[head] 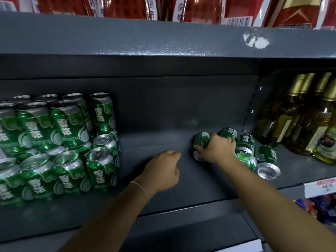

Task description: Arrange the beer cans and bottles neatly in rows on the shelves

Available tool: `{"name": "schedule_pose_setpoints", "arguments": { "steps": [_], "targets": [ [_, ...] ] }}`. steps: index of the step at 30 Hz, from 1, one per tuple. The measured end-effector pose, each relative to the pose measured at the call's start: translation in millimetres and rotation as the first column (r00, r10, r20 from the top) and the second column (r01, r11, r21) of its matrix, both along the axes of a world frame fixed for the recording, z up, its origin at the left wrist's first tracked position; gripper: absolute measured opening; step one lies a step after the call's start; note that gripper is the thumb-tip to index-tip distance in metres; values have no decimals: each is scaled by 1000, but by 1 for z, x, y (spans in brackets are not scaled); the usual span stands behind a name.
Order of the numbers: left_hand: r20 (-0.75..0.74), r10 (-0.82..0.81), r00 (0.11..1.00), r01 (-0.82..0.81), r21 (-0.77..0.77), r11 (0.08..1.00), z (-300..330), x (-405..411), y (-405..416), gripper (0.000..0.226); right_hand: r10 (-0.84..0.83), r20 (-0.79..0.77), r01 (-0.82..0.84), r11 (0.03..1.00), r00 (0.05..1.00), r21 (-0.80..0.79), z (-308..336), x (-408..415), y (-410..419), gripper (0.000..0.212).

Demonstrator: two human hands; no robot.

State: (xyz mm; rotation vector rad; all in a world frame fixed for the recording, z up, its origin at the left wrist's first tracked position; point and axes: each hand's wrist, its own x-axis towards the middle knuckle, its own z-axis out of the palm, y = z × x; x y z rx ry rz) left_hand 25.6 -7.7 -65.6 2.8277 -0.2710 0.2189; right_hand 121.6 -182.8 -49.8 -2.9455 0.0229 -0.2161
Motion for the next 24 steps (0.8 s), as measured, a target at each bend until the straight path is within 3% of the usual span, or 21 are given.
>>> {"name": "schedule_pose_setpoints", "arguments": {
  "steps": [6,11,15,18,22,24],
  "targets": [
    [-30,53,998,-54,-25,998,-4,-3,8,37,81,-5,-81,996,997,-28,-8,5,19,62],
    [-42,108,993,-109,-12,994,-4,-8,17,53,139,-43,-139,990,989,7,-17,5,34,70],
    [-30,131,991,-132,-14,991,-4,-10,23,49,149,-36,-134,952,988,276,-17,7,33,70],
    [-23,139,990,-139,-22,990,-5,-8,26,43,152,64,-164,886,986,433,-14,7,25,69],
    [20,128,992,-126,-79,989,1,-7,22,29,178,151,-233,757,972,610,-4,4,17,69],
    [48,116,992,-111,-107,988,8,-8,18,37,212,178,-274,638,961,719,0,3,14,64]
  ]
}}
